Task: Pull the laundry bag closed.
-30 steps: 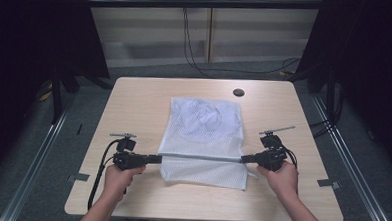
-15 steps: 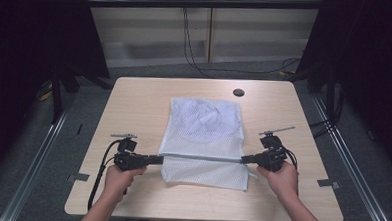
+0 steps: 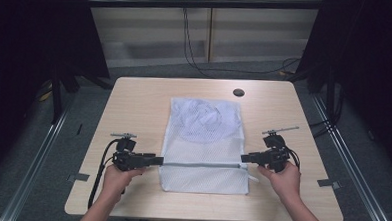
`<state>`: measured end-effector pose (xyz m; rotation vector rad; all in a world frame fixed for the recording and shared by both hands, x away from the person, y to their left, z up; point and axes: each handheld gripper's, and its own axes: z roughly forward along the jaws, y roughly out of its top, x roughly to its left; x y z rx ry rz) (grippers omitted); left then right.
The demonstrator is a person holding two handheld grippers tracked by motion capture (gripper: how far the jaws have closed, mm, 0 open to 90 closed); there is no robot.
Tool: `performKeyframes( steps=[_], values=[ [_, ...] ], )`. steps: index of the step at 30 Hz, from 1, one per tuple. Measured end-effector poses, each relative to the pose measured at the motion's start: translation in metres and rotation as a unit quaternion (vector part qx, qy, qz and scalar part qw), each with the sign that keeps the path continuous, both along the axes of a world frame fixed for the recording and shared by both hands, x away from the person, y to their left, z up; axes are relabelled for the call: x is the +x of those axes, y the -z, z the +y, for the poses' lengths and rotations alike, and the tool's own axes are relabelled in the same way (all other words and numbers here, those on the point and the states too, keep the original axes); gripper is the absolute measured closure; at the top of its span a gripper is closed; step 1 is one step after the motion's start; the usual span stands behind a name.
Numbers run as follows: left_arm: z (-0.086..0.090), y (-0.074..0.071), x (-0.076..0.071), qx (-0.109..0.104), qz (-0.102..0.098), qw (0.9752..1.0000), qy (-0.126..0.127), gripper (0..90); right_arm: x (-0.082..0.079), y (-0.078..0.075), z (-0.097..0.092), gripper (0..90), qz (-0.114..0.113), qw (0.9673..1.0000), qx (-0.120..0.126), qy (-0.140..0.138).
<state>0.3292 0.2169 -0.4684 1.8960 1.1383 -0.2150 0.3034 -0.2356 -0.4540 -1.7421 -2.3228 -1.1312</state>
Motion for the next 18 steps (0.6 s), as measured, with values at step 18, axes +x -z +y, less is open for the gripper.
performKeyframes(
  steps=[18],
  values=[
    [0.003,-0.007,-0.001,0.060,-0.064,0.9957,-0.031,12.5,-0.013,0.003,-0.022,17.0,-0.069,0.9975,0.015,0.006]
  ],
)
